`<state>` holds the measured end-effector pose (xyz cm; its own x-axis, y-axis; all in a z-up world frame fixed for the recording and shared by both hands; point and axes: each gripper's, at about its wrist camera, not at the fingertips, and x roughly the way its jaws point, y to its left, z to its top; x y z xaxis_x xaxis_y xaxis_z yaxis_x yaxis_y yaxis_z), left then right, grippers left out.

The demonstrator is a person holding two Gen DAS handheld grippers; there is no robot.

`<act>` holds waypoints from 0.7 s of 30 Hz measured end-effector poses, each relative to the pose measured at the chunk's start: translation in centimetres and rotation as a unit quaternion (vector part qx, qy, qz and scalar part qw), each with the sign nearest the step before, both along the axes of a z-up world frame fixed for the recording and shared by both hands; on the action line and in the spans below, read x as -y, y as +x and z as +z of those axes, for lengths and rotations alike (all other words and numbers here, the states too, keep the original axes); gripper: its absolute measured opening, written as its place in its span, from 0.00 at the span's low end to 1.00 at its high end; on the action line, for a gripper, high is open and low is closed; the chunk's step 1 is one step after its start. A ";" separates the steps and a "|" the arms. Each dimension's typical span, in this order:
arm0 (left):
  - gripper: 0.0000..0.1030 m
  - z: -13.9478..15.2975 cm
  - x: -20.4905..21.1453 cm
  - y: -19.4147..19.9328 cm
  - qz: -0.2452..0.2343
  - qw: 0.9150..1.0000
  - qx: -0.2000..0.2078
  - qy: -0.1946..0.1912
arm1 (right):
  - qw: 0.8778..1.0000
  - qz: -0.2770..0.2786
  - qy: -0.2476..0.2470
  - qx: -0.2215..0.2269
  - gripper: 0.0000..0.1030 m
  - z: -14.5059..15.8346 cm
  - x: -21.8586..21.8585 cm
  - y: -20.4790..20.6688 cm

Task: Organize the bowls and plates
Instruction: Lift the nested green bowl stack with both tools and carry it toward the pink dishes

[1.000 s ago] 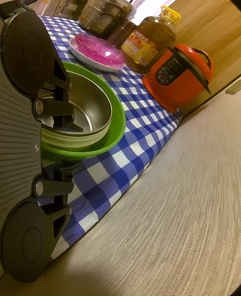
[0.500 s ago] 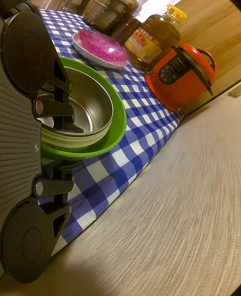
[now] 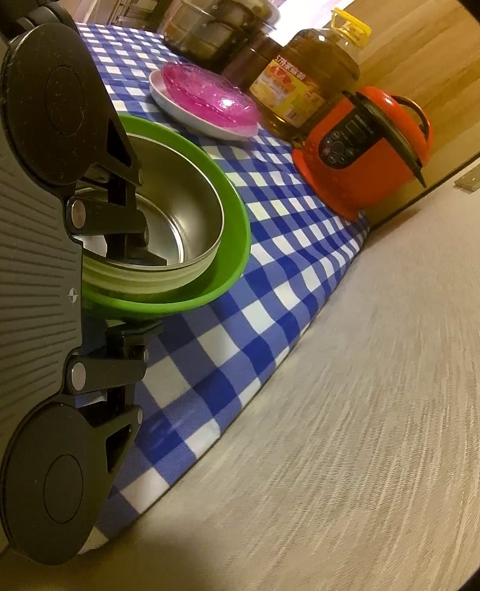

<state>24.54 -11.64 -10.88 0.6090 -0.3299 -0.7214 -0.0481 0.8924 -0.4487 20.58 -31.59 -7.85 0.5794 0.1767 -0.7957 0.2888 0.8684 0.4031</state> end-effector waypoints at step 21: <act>0.24 2.5 -4.2 -2.5 0.022 1.000 0.001 0.008 | 1.000 0.024 0.014 0.001 0.28 2.6 -4.7 -1.7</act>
<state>21.99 -7.40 -8.40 0.6242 -0.2904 -0.7253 -0.0870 0.8968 -0.4339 18.84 -26.90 -5.26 0.5710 0.2262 -0.7892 0.2456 0.8702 0.4272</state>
